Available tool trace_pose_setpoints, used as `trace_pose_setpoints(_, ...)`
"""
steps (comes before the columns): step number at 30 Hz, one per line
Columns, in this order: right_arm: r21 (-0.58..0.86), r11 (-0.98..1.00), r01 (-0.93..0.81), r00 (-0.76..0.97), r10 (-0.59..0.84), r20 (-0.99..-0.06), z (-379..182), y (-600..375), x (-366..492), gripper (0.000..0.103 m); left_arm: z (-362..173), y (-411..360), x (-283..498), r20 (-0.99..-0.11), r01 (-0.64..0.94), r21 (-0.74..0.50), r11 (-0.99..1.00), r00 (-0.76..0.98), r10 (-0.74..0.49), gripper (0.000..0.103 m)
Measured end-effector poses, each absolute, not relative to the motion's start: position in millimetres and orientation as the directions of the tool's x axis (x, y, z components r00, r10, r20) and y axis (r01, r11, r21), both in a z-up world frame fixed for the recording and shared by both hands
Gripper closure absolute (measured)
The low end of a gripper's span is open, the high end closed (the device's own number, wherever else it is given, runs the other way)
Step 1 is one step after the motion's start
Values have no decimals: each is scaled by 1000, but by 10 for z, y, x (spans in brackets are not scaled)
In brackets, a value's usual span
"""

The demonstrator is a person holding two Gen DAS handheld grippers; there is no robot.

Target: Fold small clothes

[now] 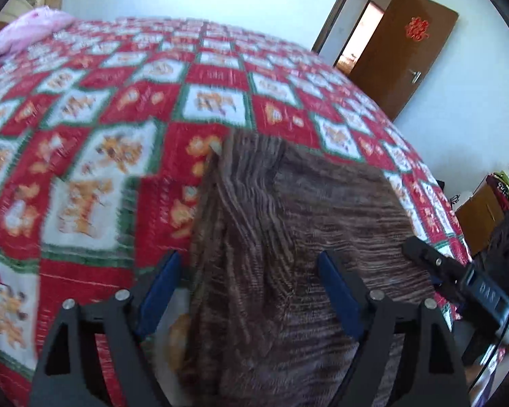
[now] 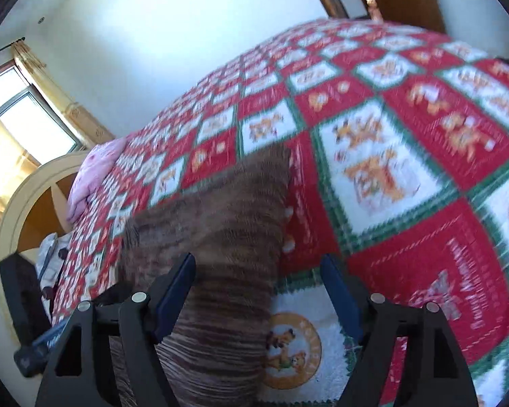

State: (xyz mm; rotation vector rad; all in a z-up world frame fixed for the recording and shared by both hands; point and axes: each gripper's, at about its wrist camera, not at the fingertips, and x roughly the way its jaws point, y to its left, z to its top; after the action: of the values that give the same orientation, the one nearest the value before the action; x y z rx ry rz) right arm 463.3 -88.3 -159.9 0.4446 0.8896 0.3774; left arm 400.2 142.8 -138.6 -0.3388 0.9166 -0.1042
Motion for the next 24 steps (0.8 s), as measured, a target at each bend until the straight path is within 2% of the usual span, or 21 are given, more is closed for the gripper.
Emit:
trace_pose_setpoints(4, 500, 841, -204, 576, 516, -633, -1613, -764, 4621, 26, -1430, 1362, 3992, -755, -59, -312, 948, 621, -210, 14)
trace_pose_setpoints(7, 451, 848, -279, 541, 527, -655, -1626, -573, 4590, 39, -1442, 1415, 3973, -746, -77, -349, 934, 626, -227, 16)
trace_pose_setpoints(9, 389, 875, -289, 552, 485, -678, -1613, -459, 4580, 39, -1454, 1411, 3980, -747, -84, -348, 934, 627, -222, 17)
trace_pose_setpoints(10, 389, 876, -286, 554, 482, -678, -1619, -456, 4587, 44, -1456, 1401, 3981, -746, -83, -344, 935, 629, -219, 19)
trace_pose_setpoints(11, 400, 874, -276, 553, 485, -678, -1640, -474, 4601, 51, -1456, 1392, 3975, -744, -80, -343, 936, 632, -219, 22)
trace_pose_setpoints(13, 436, 861, -261, 548, 504, -667, -1670, -535, 4621, 59, -1455, 1387, 3981, -735, -63, -353, 933, 636, -236, 33)
trace_pose_setpoints(15, 427, 866, -259, 552, 496, -670, -1650, -545, 4599, 62, -1456, 1375, 3996, -719, -34, -392, 919, 635, -283, 60)
trace_pose_setpoints(19, 312, 910, -272, 586, 414, -697, -1548, -398, 4496, 69, -1410, 1263, 3989, -729, -40, -369, 929, 632, -262, 68)
trace_pose_setpoints(21, 299, 916, -267, 602, 401, -691, -1463, -399, 4416, 71, -1353, 1244, 3980, -734, -52, -372, 927, 628, -259, 72)
trace_pose_setpoints(24, 310, 914, -262, 625, 405, -667, -1287, -455, 4275, 71, -1224, 1148, 3939, -740, -43, -334, 941, 631, -234, 73)
